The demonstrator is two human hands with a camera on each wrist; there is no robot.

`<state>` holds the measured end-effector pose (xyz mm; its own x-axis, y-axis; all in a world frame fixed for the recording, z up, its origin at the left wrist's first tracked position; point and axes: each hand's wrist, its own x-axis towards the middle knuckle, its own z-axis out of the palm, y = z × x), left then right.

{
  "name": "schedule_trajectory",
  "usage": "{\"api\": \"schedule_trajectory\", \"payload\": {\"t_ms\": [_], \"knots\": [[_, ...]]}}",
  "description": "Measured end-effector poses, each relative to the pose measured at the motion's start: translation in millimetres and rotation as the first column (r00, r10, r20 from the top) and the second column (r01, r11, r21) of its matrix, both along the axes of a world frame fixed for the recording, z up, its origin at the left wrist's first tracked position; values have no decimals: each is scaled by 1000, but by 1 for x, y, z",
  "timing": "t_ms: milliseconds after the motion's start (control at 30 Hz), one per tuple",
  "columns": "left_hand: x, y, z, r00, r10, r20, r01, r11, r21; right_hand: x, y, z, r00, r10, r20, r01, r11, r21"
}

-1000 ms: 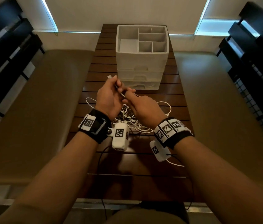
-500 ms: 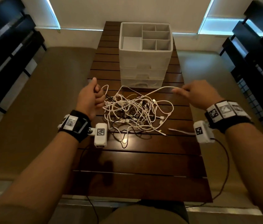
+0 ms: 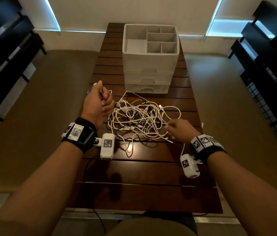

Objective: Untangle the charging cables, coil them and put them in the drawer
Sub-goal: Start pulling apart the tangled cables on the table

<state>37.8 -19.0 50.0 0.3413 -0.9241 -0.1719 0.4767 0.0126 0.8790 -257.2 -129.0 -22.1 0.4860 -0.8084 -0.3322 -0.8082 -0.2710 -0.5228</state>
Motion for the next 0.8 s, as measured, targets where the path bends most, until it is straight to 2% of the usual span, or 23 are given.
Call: {"api": "schedule_trajectory", "payload": {"t_ms": [100,133,167,200,233,267,300,367,400,467,533,600,667,733,800], "knots": [[-10,-2,0,1000,-22,10,22,1000,-16,17,2,4,988,-3,154,25,990,-142],[-11,-2,1,1000,-21,5,21,1000,-18,23,1,12,980,35,194,-18,996,-90],[-12,-2,2,1000,-20,1,20,1000,-16,28,-1,19,982,121,145,-123,992,7],[-11,-1,4,1000,-19,8,19,1000,-7,31,-3,26,970,240,29,-241,962,125],[-11,-1,5,999,-18,27,18,1000,13,32,-8,29,938,335,-86,-309,924,226],[-11,0,6,998,-13,62,11,999,41,32,-18,28,923,359,-139,-314,911,266],[-11,2,6,994,-5,108,-3,998,68,31,-30,24,947,303,-111,-270,932,242],[-12,6,4,985,-3,174,-14,995,94,31,-52,16,997,74,37,-76,995,65],[-12,7,2,985,-5,174,-12,995,100,32,-61,13,994,-38,105,43,998,-39],[-11,8,-4,994,-10,111,-2,994,106,36,-73,9,966,-194,169,226,954,-199],[-10,6,-11,999,-37,17,35,994,107,41,-83,-2,972,-214,100,232,944,-236],[-11,6,-16,997,-78,-1,78,989,127,46,-87,-15,984,-157,-89,145,981,-132],[-13,7,-20,993,-118,15,115,984,139,45,-85,-22,955,-116,-273,106,993,-53],[-16,9,-22,990,-141,21,137,981,135,43,-82,-24,939,-144,-311,109,986,-127],[-17,8,-22,992,-128,17,123,980,158,44,-83,-19,949,-211,-233,159,962,-222]]}}
